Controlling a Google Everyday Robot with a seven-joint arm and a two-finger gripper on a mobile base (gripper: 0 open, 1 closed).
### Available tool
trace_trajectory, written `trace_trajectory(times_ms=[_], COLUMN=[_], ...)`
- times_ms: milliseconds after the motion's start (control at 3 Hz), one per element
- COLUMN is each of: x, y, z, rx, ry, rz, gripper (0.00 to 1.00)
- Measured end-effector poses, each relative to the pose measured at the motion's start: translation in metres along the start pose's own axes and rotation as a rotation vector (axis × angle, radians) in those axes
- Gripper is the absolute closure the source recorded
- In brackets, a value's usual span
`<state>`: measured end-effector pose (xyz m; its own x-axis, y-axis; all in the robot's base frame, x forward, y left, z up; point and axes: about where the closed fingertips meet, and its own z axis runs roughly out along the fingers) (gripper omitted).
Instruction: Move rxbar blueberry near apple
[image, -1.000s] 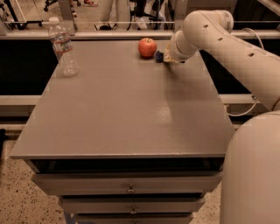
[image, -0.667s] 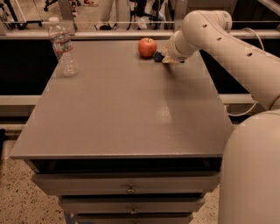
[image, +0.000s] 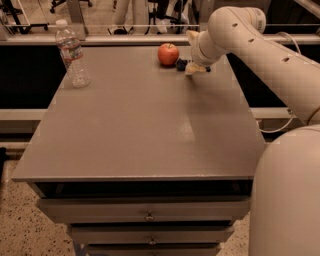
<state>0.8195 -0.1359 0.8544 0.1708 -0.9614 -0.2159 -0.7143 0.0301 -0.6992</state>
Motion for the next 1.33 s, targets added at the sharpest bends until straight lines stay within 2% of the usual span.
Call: trace_trajectory(times_ms=[667,1333], x=[-0.0010,-0.0013], y=[-0.0032,-0.0043], z=[-0.0032,-0.0072], rx=[0.000,0.001], ry=[0.000,-0.003], rz=[0.000,0.005], gripper=[0.00,0.33])
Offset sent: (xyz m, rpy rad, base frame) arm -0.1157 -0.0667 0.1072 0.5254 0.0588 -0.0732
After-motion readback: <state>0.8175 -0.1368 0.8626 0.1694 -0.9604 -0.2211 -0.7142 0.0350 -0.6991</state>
